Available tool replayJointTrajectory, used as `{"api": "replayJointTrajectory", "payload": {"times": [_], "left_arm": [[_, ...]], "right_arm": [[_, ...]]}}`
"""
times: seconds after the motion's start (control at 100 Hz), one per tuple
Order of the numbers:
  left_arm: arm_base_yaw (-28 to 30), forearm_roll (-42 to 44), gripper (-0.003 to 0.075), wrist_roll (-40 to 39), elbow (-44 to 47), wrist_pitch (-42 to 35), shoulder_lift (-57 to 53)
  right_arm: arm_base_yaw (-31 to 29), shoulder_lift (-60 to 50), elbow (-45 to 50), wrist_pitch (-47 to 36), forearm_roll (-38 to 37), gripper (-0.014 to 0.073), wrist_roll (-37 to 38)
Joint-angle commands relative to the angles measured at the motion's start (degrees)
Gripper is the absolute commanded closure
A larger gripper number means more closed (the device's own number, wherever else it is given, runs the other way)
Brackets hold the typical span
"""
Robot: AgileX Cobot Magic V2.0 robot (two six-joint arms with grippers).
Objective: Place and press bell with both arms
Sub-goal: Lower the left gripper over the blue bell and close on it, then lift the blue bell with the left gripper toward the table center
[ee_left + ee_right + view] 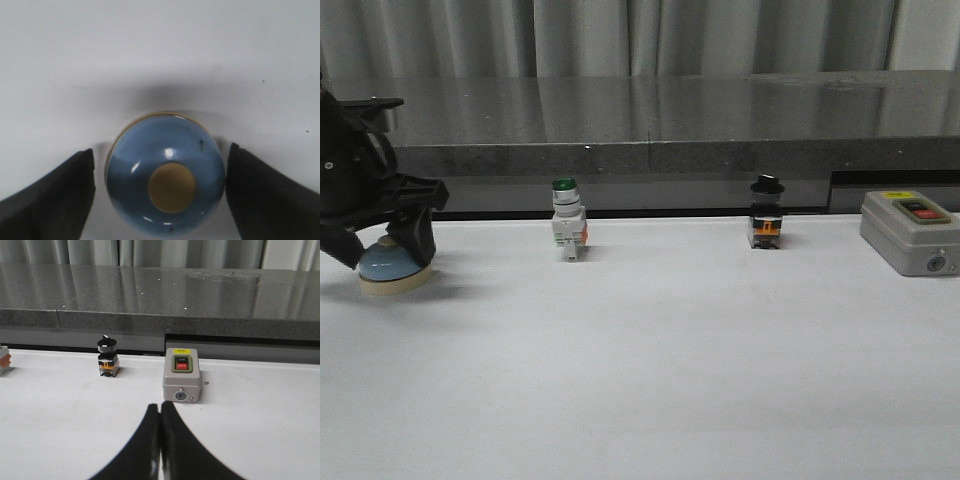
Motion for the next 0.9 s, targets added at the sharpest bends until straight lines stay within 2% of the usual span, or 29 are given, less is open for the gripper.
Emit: {"api": "replayJointTrajectory", "payload": {"times": [0.0,0.1,0.21,0.6,0.74,0.89], "left_arm": [[-0.39,-0.69,0.0324,0.06,-1.75,-2.17,-2.73],[-0.39,-0.69,0.0429,0.06,-1.75,-1.84,-2.73],[-0.39,-0.69,0.0484,0.06,-1.75,-1.71,-2.73],[-0.88,-0.69,0.0491,0.8,-1.84,3.84,-11.74],[-3.63,-0.69,0.0492,1.53,-2.34,6.17,-16.81],[-9.12,-0.69,0.0492,1.53,-2.72,6.52,-19.55]], "right_arm": [[-0.38,-1.0,-0.82,-4.97,-0.29,0.0654,-0.23],[-0.38,-1.0,-0.82,-4.97,-0.29,0.0654,-0.23],[-0.38,-1.0,-0.82,-4.97,-0.29,0.0654,-0.23],[-0.38,-1.0,-0.82,-4.97,-0.29,0.0654,-0.23],[-0.38,-1.0,-0.82,-4.97,-0.29,0.0654,-0.23],[-0.38,-1.0,-0.82,-4.97,-0.29,0.0654,-0.23]]}}
